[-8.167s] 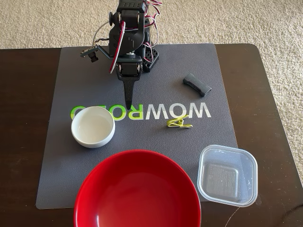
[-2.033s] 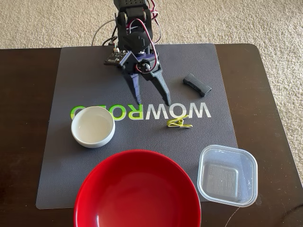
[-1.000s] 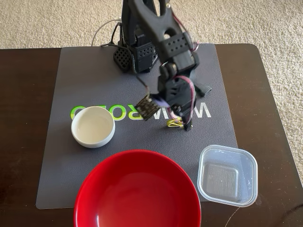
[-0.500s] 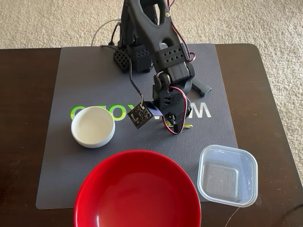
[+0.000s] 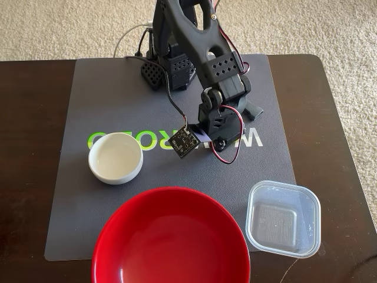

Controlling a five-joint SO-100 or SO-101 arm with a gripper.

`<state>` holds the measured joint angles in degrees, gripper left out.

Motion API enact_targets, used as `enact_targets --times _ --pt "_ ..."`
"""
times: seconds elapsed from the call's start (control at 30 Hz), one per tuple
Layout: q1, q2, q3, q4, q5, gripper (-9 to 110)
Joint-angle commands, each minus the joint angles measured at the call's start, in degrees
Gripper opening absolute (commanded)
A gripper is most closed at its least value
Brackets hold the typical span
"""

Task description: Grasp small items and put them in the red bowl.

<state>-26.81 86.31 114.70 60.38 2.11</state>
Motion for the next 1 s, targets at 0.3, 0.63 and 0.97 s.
enact_targets --times 0.3,0.63,0.97 --pt "-0.2 15.7 -5.5 1.8 7.1 0" --pt "1.7 25.8 -12.8 5.4 11.2 0" --pt "-4.8 7.1 -3.1 -3.9 20.2 24"
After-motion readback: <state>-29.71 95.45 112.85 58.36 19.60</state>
